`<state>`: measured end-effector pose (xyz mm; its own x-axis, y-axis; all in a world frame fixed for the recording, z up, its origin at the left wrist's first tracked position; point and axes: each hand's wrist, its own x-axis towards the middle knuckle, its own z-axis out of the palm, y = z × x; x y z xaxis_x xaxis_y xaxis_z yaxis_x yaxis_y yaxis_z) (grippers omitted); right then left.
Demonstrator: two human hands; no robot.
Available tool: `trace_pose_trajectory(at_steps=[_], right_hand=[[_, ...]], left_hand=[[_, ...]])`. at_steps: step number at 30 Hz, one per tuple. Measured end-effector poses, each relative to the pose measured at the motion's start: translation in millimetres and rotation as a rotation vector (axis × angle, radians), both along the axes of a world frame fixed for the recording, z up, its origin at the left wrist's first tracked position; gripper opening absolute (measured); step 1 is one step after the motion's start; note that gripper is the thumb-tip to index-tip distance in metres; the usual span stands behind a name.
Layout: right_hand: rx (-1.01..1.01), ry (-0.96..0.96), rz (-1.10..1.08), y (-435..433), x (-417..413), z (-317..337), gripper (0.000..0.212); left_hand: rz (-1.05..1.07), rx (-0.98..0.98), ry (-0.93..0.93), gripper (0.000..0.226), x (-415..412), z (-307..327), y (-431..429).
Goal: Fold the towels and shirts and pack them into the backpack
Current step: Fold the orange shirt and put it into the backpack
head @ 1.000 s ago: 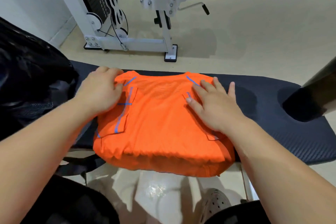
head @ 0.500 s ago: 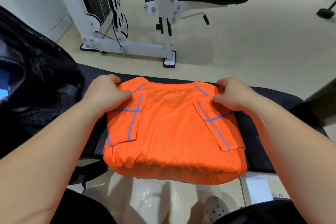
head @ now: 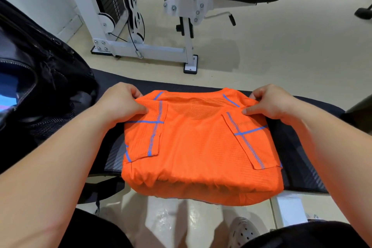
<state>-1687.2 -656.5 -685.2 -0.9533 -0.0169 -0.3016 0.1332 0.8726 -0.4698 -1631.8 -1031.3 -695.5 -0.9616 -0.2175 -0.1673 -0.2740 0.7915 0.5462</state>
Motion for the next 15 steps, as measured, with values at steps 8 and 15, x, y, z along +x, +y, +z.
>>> trace_pose_trajectory(at_steps=[8, 15], right_hand=[[0.014, 0.057, 0.104, 24.3, -1.4, 0.0, 0.024], [0.114, 0.191, -0.008, 35.0, -39.9, 14.0, 0.024]], left_hand=[[-0.070, -0.117, 0.024, 0.011, -6.6, 6.9, 10.3], [-0.193, -0.313, 0.133, 0.022, -58.3, 23.1, 26.3]])
